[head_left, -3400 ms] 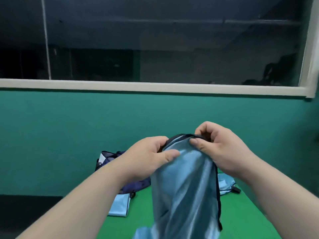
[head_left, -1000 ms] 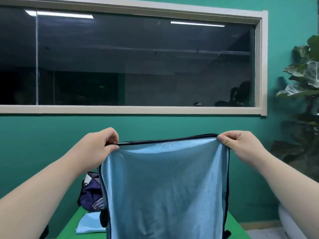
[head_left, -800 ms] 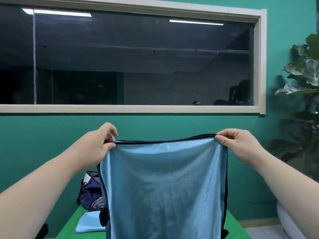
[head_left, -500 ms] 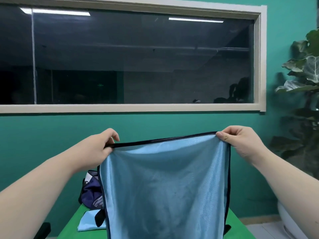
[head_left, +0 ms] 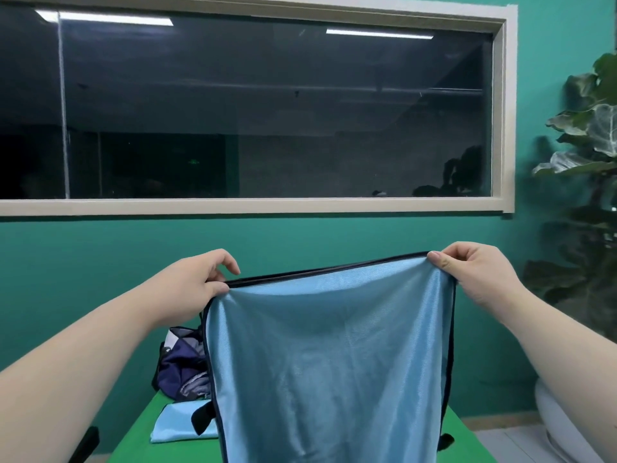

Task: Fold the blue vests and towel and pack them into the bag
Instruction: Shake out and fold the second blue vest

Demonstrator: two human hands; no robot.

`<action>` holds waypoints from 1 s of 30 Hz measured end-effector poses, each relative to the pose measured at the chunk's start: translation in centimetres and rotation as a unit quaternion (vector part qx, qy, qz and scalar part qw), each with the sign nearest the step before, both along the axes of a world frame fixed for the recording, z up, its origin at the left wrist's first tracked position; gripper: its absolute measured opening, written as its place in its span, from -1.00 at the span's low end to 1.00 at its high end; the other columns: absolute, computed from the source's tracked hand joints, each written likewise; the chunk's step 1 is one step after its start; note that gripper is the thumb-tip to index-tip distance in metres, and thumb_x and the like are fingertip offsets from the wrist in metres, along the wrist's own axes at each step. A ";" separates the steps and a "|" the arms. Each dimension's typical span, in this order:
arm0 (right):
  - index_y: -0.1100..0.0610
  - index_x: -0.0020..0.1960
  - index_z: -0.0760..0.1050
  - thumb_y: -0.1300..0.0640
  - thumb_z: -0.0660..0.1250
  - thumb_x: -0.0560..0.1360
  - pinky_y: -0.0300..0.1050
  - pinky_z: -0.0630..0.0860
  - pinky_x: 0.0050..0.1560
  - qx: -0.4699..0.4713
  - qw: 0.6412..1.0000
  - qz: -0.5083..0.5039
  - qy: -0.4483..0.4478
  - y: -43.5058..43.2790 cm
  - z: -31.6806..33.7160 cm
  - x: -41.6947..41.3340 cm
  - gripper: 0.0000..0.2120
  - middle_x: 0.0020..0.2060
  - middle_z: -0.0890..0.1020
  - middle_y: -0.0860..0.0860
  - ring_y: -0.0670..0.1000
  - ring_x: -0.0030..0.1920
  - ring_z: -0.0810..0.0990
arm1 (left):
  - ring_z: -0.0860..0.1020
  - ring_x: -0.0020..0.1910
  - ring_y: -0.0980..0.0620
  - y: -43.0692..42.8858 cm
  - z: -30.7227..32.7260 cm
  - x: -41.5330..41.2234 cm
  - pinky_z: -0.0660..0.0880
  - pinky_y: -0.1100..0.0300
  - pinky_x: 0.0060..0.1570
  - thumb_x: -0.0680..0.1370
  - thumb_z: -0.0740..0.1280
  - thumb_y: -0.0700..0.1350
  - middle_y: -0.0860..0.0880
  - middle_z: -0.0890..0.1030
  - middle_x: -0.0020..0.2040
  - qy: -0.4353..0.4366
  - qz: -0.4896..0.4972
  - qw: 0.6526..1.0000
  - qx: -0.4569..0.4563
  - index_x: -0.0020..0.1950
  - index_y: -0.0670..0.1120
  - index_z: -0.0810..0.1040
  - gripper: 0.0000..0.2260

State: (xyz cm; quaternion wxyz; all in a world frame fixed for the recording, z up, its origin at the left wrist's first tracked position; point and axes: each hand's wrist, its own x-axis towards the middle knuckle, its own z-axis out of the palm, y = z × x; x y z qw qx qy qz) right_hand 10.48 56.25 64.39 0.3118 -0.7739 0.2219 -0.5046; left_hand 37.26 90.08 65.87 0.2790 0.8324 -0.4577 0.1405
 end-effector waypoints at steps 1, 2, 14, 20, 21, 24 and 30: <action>0.12 -0.26 0.61 -0.08 0.48 0.48 -0.11 0.35 -0.28 -0.001 1.000 -0.004 0.004 -0.1 0.0 -0.1 -0.71 -0.38 0.57 -0.02 0.00 -0.35 0.41 | 0.50 -0.27 0.14 -0.1 -0.1 -0.1 0.39 0.23 -0.22 0.63 0.28 -0.15 0.11 0.63 -0.21 0.006 -0.006 1.000 0.000 0.01 0.15 0.44 -0.83; 0.12 -0.26 0.61 -0.09 0.48 0.48 -0.11 0.35 -0.27 -0.001 1.000 -0.007 0.007 -0.1 0.1 -0.1 -0.71 -0.38 0.57 -0.02 0.00 -0.35 0.41 | 0.49 -0.25 0.08 -0.2 -0.2 -0.2 0.40 0.22 -0.21 0.64 0.24 -0.15 0.09 0.62 -0.19 0.009 -0.010 1.000 0.001 0.00 0.14 0.42 -0.84; 0.11 -0.24 0.61 -0.10 0.45 0.50 -0.10 0.38 -0.28 0.000 0.999 -0.033 0.036 -0.3 0.1 -0.7 -0.70 -0.32 0.60 0.13 0.02 -0.36 0.43 | 0.57 -0.12 0.09 -0.2 -1.0 -0.6 0.53 0.10 -0.05 0.64 0.27 -0.02 0.12 0.64 -0.13 0.005 -0.025 1.000 -0.014 -0.06 0.18 0.51 -0.89; 0.07 -0.25 0.63 -0.09 0.46 0.50 -0.10 0.41 -0.27 -0.007 0.998 -0.029 0.047 -0.2 -0.1 -0.9 -0.74 -0.28 0.66 0.11 0.00 -0.34 0.46 | 0.62 -0.14 0.05 0.7 -0.6 0.0 0.64 -0.08 -0.13 0.50 0.46 0.02 0.18 0.64 -0.18 0.033 -0.034 0.997 0.055 -0.10 0.26 0.56 -0.87; 0.06 -0.25 0.63 -0.09 0.46 0.50 -0.10 0.41 -0.27 -0.007 0.998 -0.028 0.048 -0.2 -0.2 -0.9 -0.75 -0.31 0.65 0.07 0.00 -0.34 0.46 | 0.60 -0.20 0.06 0.8 -0.6 0.1 0.64 -0.05 -0.16 0.50 0.45 0.03 0.17 0.63 -0.22 0.026 -0.032 0.997 0.067 -0.13 0.25 0.56 -0.88; 0.05 -0.26 0.63 -0.09 0.46 0.49 -0.11 0.41 -0.28 -0.005 0.999 -0.024 0.048 -0.2 -0.3 -0.9 -0.75 -0.37 0.62 -0.03 -0.01 -0.36 0.45 | 0.52 -0.33 0.16 0.9 -0.7 0.0 0.59 0.16 -0.27 0.52 0.43 0.04 0.17 0.60 -0.28 0.005 -0.024 0.998 0.066 -0.16 0.20 0.54 -0.90; 0.02 -0.25 0.64 -0.09 0.47 0.49 -0.13 0.45 -0.26 -0.010 0.998 -0.013 0.060 -0.3 -0.7 -0.8 -0.77 -0.30 0.68 0.03 -0.04 -0.36 0.50 | 0.55 -0.31 0.23 1.3 -0.3 0.0 0.46 0.34 -0.30 0.55 0.39 -0.05 0.21 0.62 -0.27 -0.019 0.015 0.999 0.026 -0.14 0.11 0.57 -0.91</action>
